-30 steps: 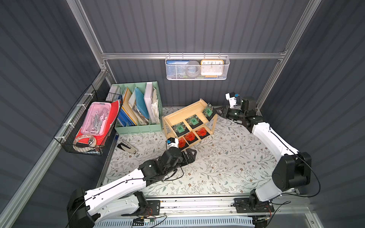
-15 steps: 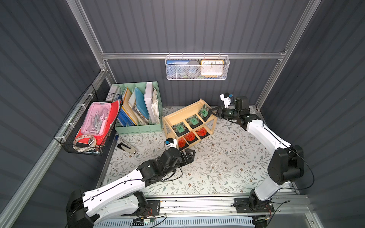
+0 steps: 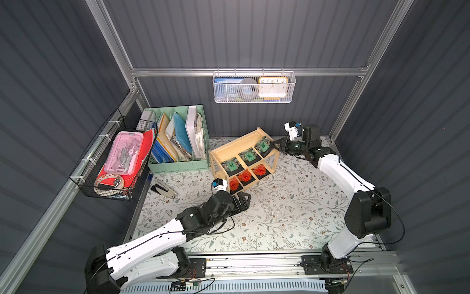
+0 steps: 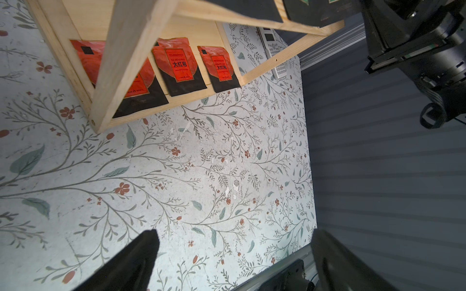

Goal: Place the tea bags on the shelf by color
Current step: Place the tea bag on the shelf.

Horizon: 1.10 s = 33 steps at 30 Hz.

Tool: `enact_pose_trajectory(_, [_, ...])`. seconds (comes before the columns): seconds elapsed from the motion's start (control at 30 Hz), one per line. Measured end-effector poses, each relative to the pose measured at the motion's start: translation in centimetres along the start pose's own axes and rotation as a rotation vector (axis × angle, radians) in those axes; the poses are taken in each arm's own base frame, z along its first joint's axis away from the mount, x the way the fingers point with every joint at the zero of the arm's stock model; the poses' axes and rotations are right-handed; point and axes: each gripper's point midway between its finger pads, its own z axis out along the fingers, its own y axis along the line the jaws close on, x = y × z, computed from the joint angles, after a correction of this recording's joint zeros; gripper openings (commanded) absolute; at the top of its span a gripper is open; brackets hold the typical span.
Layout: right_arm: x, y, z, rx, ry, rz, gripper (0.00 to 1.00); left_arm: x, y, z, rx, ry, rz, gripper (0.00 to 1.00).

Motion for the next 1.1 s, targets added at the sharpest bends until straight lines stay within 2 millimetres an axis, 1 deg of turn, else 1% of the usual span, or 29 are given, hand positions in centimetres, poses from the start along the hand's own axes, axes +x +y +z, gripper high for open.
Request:
enact_pose_trajectory(0.17, [-0.1,-0.4,0.2,0.01,0.0,0.016,0.03,0.0,0.0,0.0,-0.001,0.0,0.001,1.0])
enact_pose_trajectory(0.23, [0.0,-0.7,0.3,0.016,0.004,0.026,0.06,0.0,0.0,0.0,-0.001,0.0,0.001,1.0])
enact_pose_trajectory(0.5, [0.0,-1.4,0.5,0.039,0.001,0.051,0.14,0.0,0.1,0.0,-0.001,0.0,0.001,1.0])
enact_pose_trajectory(0.7, [-0.3,-1.6,0.4,0.052,-0.006,0.054,0.19,0.1,0.2,0.0,-0.003,0.001,0.001,1.0])
enact_pose_trajectory(0.83, [-0.6,-1.4,0.3,0.055,-0.012,0.051,0.21,0.1,0.2,-0.1,-0.001,0.0,0.001,1.0])
enact_pose_trajectory(1.1, [-0.6,-1.8,0.3,0.076,-0.015,0.057,0.22,0.0,0.2,-0.2,0.001,-0.001,0.0,1.0])
